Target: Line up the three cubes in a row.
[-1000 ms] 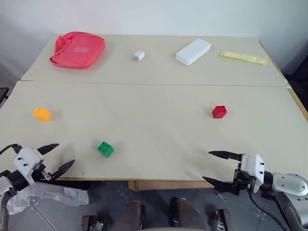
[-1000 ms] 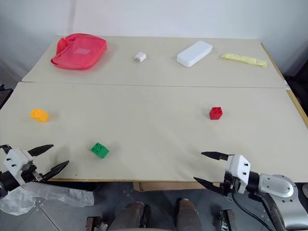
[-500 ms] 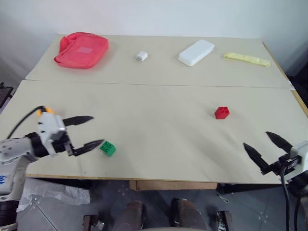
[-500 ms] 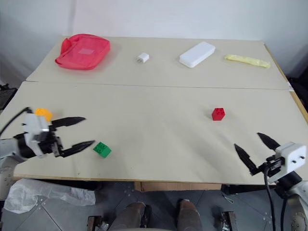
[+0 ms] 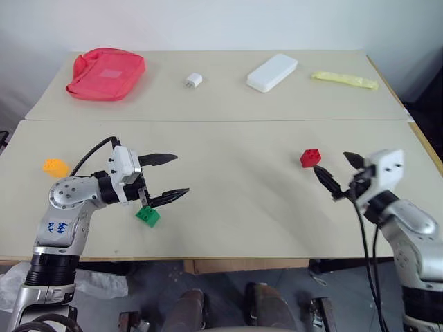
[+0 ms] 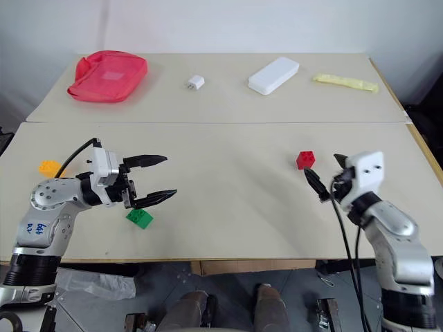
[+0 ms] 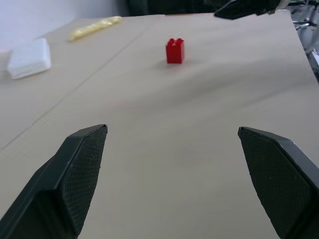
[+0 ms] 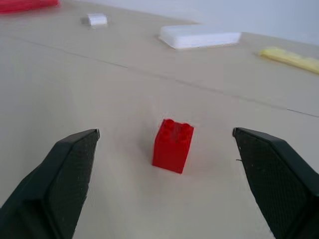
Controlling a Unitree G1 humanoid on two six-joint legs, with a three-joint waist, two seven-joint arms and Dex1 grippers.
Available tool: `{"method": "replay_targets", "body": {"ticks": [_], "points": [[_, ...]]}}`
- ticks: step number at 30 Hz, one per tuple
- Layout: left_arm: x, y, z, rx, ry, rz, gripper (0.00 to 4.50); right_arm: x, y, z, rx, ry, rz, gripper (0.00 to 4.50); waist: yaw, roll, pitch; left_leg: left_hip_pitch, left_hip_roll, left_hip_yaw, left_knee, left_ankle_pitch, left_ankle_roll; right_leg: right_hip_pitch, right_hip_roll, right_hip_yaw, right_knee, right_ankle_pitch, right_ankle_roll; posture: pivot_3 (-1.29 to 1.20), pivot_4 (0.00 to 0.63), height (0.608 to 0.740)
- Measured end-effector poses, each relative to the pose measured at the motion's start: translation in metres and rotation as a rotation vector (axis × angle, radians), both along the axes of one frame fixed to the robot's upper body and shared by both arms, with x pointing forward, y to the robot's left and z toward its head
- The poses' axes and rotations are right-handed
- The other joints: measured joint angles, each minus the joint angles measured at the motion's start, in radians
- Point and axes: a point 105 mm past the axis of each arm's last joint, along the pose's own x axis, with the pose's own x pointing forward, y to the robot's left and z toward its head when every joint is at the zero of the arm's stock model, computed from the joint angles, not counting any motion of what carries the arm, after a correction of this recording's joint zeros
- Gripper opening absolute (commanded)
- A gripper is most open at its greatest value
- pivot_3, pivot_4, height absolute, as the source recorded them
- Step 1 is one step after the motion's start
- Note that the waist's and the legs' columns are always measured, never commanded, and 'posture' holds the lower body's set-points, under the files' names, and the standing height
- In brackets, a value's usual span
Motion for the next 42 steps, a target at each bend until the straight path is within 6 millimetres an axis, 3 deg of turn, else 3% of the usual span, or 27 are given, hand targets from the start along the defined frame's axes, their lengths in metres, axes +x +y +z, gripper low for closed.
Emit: {"method": "replay_targets", "body": {"ticks": [4,10,14,20,22,26,29,32,37,42], "points": [[0.000,-0.001,-0.001,0.007,-0.003,0.001,4.47,0.029,0.007,-0.005,-0.014,0.056,-0.097,4.50,0.001,0.000,0.000,0.000,-0.002,-0.001,0.000,0.000,0.001,0.000,-0.001,-0.001,0.000,0.000,0.000,0.00,0.150,0.740],[0.000,-0.005,-0.001,0.012,-0.007,-0.006,4.47,0.049,0.011,-0.028,-0.036,0.128,-0.170,4.50,-0.005,0.000,0.000,-0.001,-0.002,-0.002,-0.001,0.000,0.001,0.000,0.000,-0.002,0.001,0.000,0.000,0.00,0.150,0.740],[0.001,-0.006,-0.002,0.015,-0.008,-0.005,4.50,0.054,0.015,-0.032,-0.005,0.143,-0.216,3.58,-0.006,0.000,0.000,-0.001,-0.002,-0.002,-0.001,0.000,0.001,-0.001,0.000,-0.001,0.001,0.000,0.000,0.00,0.150,0.740],[-0.006,-0.006,-0.008,0.023,0.008,-0.009,4.50,0.055,0.030,-0.022,0.026,0.144,-0.187,1.50,-0.007,0.000,0.000,-0.001,-0.002,-0.001,-0.001,0.000,0.001,-0.001,0.000,-0.001,0.001,0.000,0.000,0.00,0.150,0.740],[-0.007,-0.005,-0.012,0.024,0.022,-0.004,4.50,0.056,0.035,-0.017,0.036,0.144,-0.158,1.51,-0.007,0.000,0.000,-0.001,-0.002,-0.001,-0.001,0.000,0.001,-0.001,0.000,-0.001,0.001,0.000,0.000,0.00,0.150,0.740],[-0.006,0.002,-0.008,0.022,0.007,0.023,4.50,0.050,0.073,0.011,0.005,0.093,0.148,1.51,-0.007,0.000,0.000,-0.001,-0.001,-0.002,-0.001,0.000,0.001,-0.001,0.001,-0.001,0.001,0.000,0.000,0.00,0.150,0.740],[-0.006,0.005,-0.007,0.020,0.006,0.038,4.50,0.022,0.114,0.022,-0.143,0.047,0.585,1.51,-0.006,0.000,0.000,-0.001,-0.002,-0.001,-0.002,-0.001,0.002,0.000,0.003,-0.002,0.000,0.000,0.000,0.00,0.150,0.740],[-0.007,0.006,-0.012,0.019,0.021,0.045,4.50,-0.002,0.140,0.018,-0.256,0.027,0.922,1.51,-0.006,-0.001,0.001,-0.001,-0.002,-0.001,-0.001,-0.001,0.003,0.001,0.002,-0.002,-0.001,0.000,0.001,0.00,0.150,0.740],[-0.013,0.002,-0.010,0.026,0.012,0.032,4.50,-0.010,0.149,0.000,-0.348,0.040,1.199,1.51,-0.006,-0.002,0.002,-0.001,-0.002,-0.003,0.000,-0.001,0.003,0.001,-0.001,-0.003,-0.001,0.000,0.001,0.00,0.150,0.740],[-0.021,0.005,-0.013,0.027,0.032,0.054,4.50,0.000,0.146,-0.029,-0.392,0.143,1.229,1.51,-0.007,-0.002,0.002,-0.001,-0.002,-0.003,0.000,-0.001,0.002,0.001,-0.001,-0.004,-0.001,0.000,0.001,0.00,0.150,0.740]]}}
